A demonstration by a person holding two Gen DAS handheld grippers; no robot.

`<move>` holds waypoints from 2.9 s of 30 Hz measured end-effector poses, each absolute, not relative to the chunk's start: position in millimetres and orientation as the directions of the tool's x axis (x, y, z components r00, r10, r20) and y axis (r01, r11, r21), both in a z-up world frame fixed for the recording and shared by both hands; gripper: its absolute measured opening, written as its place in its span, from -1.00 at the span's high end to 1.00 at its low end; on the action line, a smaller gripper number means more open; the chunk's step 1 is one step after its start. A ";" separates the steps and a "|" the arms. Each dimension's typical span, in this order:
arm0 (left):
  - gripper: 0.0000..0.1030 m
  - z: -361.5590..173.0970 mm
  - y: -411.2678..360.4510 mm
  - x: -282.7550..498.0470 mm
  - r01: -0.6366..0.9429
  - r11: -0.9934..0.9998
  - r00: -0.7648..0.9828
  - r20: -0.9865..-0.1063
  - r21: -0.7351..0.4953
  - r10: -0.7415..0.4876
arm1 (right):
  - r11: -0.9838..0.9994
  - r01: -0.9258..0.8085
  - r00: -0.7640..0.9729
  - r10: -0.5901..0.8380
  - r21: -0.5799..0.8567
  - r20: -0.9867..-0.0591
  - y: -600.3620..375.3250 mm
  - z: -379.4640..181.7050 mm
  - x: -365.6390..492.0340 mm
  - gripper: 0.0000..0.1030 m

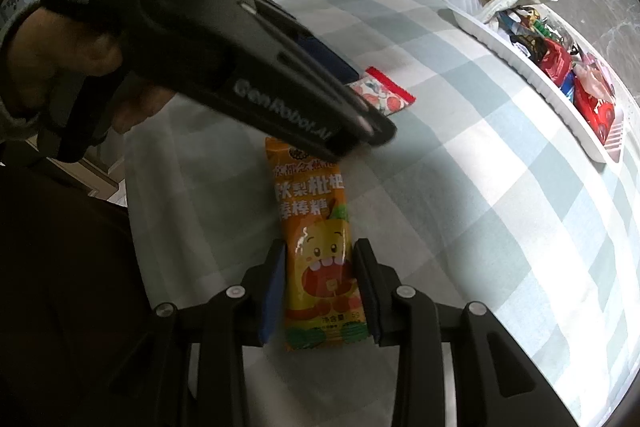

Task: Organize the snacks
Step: 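Grasp the red-white strawberry packet with left gripper while right grasps orange candy-stick packet, then lift both held packets and carry them over the white tray, then lower both packets into the tray and open both grippers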

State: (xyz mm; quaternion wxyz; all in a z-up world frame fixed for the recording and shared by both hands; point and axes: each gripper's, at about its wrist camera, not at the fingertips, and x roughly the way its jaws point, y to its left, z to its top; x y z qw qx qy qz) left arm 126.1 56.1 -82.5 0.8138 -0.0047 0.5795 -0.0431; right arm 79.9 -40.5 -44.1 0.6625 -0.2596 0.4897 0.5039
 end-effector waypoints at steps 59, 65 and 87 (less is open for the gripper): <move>0.40 -16.4 134.6 410.1 0.061 0.962 0.498 -0.827 -0.265 -0.260 | 0.731 -0.488 0.174 0.617 0.477 -0.767 -64.7 10.4 411.2 0.42; 0.35 -30.5 124.0 406.0 0.055 0.966 0.499 -0.831 -0.252 -0.245 | 0.744 -0.488 0.179 0.598 0.457 -0.782 -54.1 4.7 414.6 0.25; -0.13 12.3 117.5 373.4 0.044 0.978 0.606 -0.773 -0.204 -0.188 | 0.766 -0.498 0.299 0.593 0.408 -0.748 -75.4 39.9 382.1 -0.20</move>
